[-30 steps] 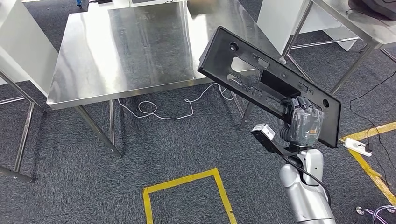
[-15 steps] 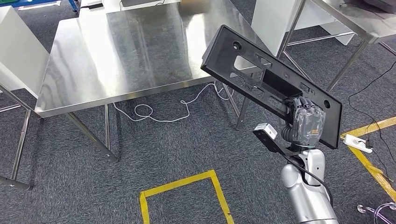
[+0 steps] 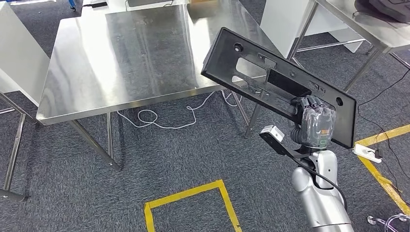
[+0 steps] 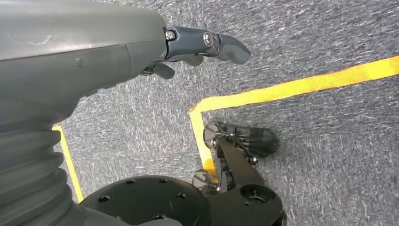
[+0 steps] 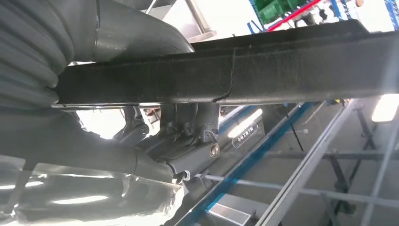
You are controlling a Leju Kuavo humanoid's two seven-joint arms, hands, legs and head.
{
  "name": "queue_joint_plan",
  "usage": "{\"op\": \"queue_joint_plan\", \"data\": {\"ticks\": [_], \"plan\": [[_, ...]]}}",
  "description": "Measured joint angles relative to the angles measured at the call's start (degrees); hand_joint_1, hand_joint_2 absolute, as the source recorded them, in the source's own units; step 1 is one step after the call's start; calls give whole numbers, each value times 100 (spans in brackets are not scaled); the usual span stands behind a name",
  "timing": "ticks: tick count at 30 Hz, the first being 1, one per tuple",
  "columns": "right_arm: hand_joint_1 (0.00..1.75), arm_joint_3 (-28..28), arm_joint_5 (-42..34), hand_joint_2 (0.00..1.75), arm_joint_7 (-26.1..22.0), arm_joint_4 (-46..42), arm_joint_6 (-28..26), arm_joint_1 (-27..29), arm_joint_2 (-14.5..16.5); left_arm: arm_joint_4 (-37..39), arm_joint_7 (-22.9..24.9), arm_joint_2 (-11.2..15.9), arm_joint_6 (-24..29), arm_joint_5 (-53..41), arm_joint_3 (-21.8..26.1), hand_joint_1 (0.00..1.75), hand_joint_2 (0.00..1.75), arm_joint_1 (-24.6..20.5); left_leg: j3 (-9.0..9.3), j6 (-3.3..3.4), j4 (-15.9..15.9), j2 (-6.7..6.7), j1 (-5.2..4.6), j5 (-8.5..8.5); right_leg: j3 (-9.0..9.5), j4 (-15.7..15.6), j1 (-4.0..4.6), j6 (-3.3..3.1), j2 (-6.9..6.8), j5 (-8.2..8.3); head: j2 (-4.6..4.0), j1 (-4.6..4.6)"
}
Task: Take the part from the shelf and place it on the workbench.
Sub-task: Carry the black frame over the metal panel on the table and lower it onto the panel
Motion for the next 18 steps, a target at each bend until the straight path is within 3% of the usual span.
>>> {"op": "queue_joint_plan", "data": {"ticks": [2, 3, 6, 7, 9, 12, 14, 15, 17, 18], "plan": [[175, 15, 97, 175, 85, -1, 93, -51, -62, 0, 0, 0, 0, -18, 0, 0, 175, 2, 32, 5, 3, -8, -7, -37, -307, 406, -1, 45, -1, -38, 0, 5], [175, 23, 122, 175, 116, -1, 146, -98, -100, 0, 0, 0, 0, -26, 0, 0, 175, 4, 56, -4, 5, -13, -9, -56, -310, 320, -4, 88, -2, 64, 0, 14], [175, 63, 99, 175, 151, 12, 301, -388, -270, 0, -1, -1, -5, -62, 1, 0, 175, 7, 154, -56, 15, -19, -16, -141, 70, -684, -25, 221, -45, 617, 0, 36], [175, 86, 74, 175, 151, 26, 347, -520, -336, 0, -1, 1, -10, -71, 3, 0, 175, 6, 169, -81, 35, -17, -38, -178, 209, -999, -30, 233, -71, 758, 0, 46], [175, 156, 23, 175, 149, 80, 442, -817, -442, 0, -3, 5, -21, -85, 16, 0, 175, 3, 165, -121, 68, -9, -81, -237, 324, -1272, -35, 163, -83, 864, 0, 43], [175, 304, -23, 175, 147, 219, 568, -1311, -550, -1, -4, 11, -30, -103, 60, 0, 175, -9, 167, -178, 91, 16, -67, -297, 334, -1291, -31, 15, -38, 843, 0, -5], [175, 401, -27, 175, 143, 284, 610, -1577, -586, -3, -5, 16, -32, -107, 85, 0, 175, -16, 87, -240, 297, 17, -36, -422, 377, -1302, -53, -62, -24, 813, 0, -22], [175, 452, -27, 175, 141, 316, 631, -1690, -591, -4, -6, 17, -32, -108, 95, 0, 175, -17, -55, -275, 575, 13, -17, -546, 407, -1305, -60, -98, -23, 792, 0, -31], [175, 582, -28, 175, 140, 411, 685, -1874, -593, -3, -8, 14, -32, -113, 116, 0, 175, -12, -535, -330, 1369, 12, 19, -808, 465, -1305, -41, -160, -21, 737, 0, -44], [175, 644, -30, 175, 140, 461, 717, -1940, -592, -3, -8, 13, -30, -116, 127, 0, 175, -10, -756, -345, 1677, 13, 32, -861, 495, -1305, -31, -178, -20, 711, 0, -43]]}}
